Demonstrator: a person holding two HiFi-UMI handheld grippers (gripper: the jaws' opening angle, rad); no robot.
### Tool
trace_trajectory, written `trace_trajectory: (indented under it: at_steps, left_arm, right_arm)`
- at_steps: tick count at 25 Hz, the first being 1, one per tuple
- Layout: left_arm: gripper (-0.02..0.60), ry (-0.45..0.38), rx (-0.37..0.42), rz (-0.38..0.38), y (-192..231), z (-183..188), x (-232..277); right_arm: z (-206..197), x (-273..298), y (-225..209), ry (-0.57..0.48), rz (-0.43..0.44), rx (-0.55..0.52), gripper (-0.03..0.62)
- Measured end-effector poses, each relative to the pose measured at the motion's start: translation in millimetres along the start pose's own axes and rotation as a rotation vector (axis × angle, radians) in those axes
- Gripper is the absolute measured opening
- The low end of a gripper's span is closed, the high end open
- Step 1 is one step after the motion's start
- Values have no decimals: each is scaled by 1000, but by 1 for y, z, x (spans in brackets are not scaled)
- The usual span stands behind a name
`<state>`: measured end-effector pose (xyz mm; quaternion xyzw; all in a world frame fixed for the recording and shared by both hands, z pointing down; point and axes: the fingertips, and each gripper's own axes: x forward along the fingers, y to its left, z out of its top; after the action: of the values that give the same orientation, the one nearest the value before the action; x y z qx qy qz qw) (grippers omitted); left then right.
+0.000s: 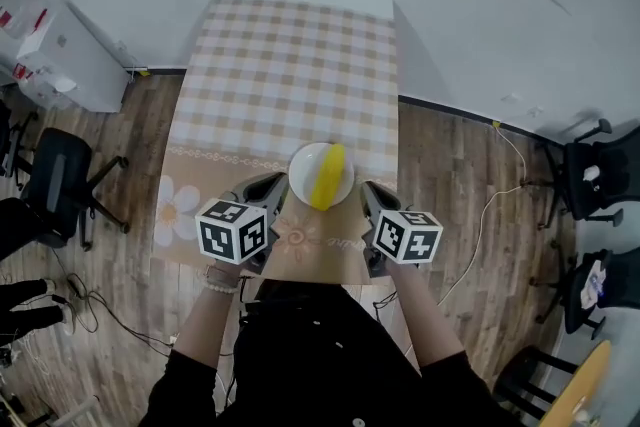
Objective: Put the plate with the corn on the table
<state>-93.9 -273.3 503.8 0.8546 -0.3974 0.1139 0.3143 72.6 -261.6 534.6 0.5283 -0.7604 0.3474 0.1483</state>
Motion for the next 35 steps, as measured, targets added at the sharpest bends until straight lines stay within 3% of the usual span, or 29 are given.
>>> trace_trajectory:
  at_steps: [4, 9, 11, 19, 25, 35]
  left_arm:
    - [19, -34, 157, 23, -19, 19, -12]
    - [15, -96, 287, 18, -74, 31, -9]
    - [14, -135, 335, 29, -74, 44, -23]
    - [14, -238, 440, 62, -80, 73, -66]
    - [14, -248, 528, 72, -90, 80, -78]
    - [14, -276, 595, 110, -93, 89, -91]
  right_arm:
    - [17, -18, 13, -42, 4, -94, 48]
    - [40, -60, -1, -104, 16, -236, 48]
    - [48, -63, 15, -131, 15, -288, 48]
    - [90, -91, 68, -303, -14, -485, 43]
    - [110, -106, 82, -376, -8, -515, 43]
    - [121, -119, 94, -423, 23, -561, 43]
